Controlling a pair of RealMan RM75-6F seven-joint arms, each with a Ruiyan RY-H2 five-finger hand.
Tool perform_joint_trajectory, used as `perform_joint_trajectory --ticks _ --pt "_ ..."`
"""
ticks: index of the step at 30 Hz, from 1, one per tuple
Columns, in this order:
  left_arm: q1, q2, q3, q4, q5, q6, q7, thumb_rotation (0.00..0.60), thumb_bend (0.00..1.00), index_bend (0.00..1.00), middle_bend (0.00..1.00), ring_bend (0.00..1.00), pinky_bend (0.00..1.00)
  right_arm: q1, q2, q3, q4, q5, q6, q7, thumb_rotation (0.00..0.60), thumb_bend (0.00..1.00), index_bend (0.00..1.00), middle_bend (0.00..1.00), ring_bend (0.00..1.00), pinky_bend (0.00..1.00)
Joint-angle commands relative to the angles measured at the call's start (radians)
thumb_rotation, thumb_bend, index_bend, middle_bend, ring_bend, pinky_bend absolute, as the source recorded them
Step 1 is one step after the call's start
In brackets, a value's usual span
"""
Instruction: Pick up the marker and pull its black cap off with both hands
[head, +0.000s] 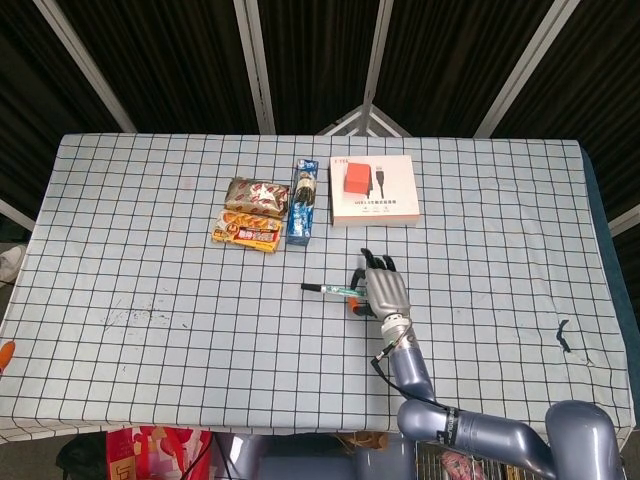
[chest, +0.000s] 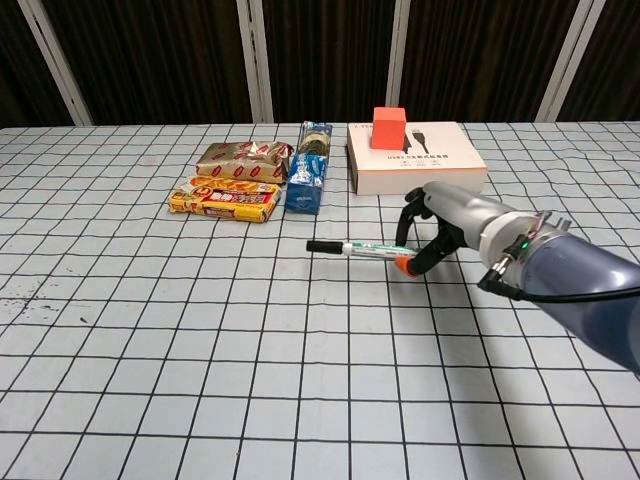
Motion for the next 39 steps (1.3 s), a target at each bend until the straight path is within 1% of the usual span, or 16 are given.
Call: perform_joint_trajectory --ticks 1,7,15,16,17,20,23,26,30,31,32,34,39 --pt "-0.016 -0.017 -0.004 -0.016 0.030 0.002 0.009 0.600 0.37 0.02 0.00 0.00 0.00 -0.019 0.046 -0.001 -0.066 -0.032 0.025 0.012 0.600 0.48 0.69 0.07 0.14 0.04" --pt "-0.055 -0.047 -0.014 -0.053 0.060 -0.026 0.017 0.600 0.37 0.07 0.00 0.00 0.00 -0.052 0.134 -0.011 -0.203 -0.073 0.087 -0.003 0.600 0.48 0.69 0.07 0.14 0.04" --pt "-0.117 -0.132 -0.029 -0.080 0.097 -0.069 0.043 0.600 0.37 0.15 0.00 0.00 0.00 -0.096 0.272 -0.026 -0.425 -0.108 0.153 -0.030 0.600 0.48 0.69 0.07 0.14 0.04" --pt "-0.140 -0.160 -0.033 -0.093 0.117 -0.086 0.045 0.600 0.37 0.16 0.00 0.00 0.00 -0.100 0.301 -0.024 -0.488 -0.127 0.172 -0.045 0.600 0.48 0.69 0.07 0.14 0.04" --pt "-0.148 -0.174 -0.038 -0.095 0.115 -0.092 0.058 0.600 0.37 0.17 0.00 0.00 0.00 -0.104 0.319 -0.027 -0.525 -0.126 0.184 -0.060 0.600 0.48 0.69 0.07 0.14 0.04" --pt "-0.162 -0.194 -0.043 -0.108 0.113 -0.105 0.080 0.600 0.37 0.18 0.00 0.00 0.00 -0.102 0.342 -0.031 -0.583 -0.118 0.210 -0.104 0.600 0.48 0.69 0.07 0.14 0.04" --pt "-0.177 -0.202 -0.048 -0.126 0.103 -0.124 0.100 0.600 0.37 0.18 0.00 0.00 0.00 -0.093 0.349 -0.033 -0.634 -0.109 0.245 -0.155 0.600 0.48 0.69 0.07 0.14 0.04" --pt "-0.196 -0.204 -0.054 -0.148 0.091 -0.152 0.129 0.600 0.37 0.19 0.00 0.00 0.00 -0.079 0.345 -0.024 -0.676 -0.093 0.277 -0.195 0.600 0.48 0.69 0.07 0.14 0.04" --pt "-0.222 -0.217 -0.064 -0.174 0.082 -0.181 0.172 0.600 0.37 0.25 0.00 0.00 0.00 -0.057 0.335 -0.008 -0.715 -0.064 0.305 -0.230 0.600 0.48 0.69 0.07 0.14 0.04" --pt "-0.253 -0.245 -0.070 -0.194 0.077 -0.220 0.165 0.600 0.37 0.26 0.00 0.00 0.00 -0.040 0.324 0.006 -0.739 -0.056 0.314 -0.248 0.600 0.48 0.69 0.07 0.14 0.04" --pt "-0.264 -0.261 -0.076 -0.194 0.068 -0.231 0.168 0.600 0.37 0.27 0.01 0.00 0.00 -0.030 0.317 0.013 -0.748 -0.041 0.324 -0.261 0.600 0.48 0.69 0.07 0.14 0.04" --pt "-0.280 -0.285 -0.081 -0.194 0.061 -0.243 0.168 0.600 0.37 0.30 0.02 0.00 0.00 -0.014 0.304 0.027 -0.759 -0.017 0.341 -0.279 0.600 0.48 0.69 0.07 0.14 0.04" --pt "-0.310 -0.343 -0.090 -0.173 0.059 -0.254 0.182 0.600 0.37 0.33 0.04 0.00 0.00 0.025 0.273 0.051 -0.763 0.033 0.369 -0.311 0.600 0.48 0.69 0.07 0.14 0.04"
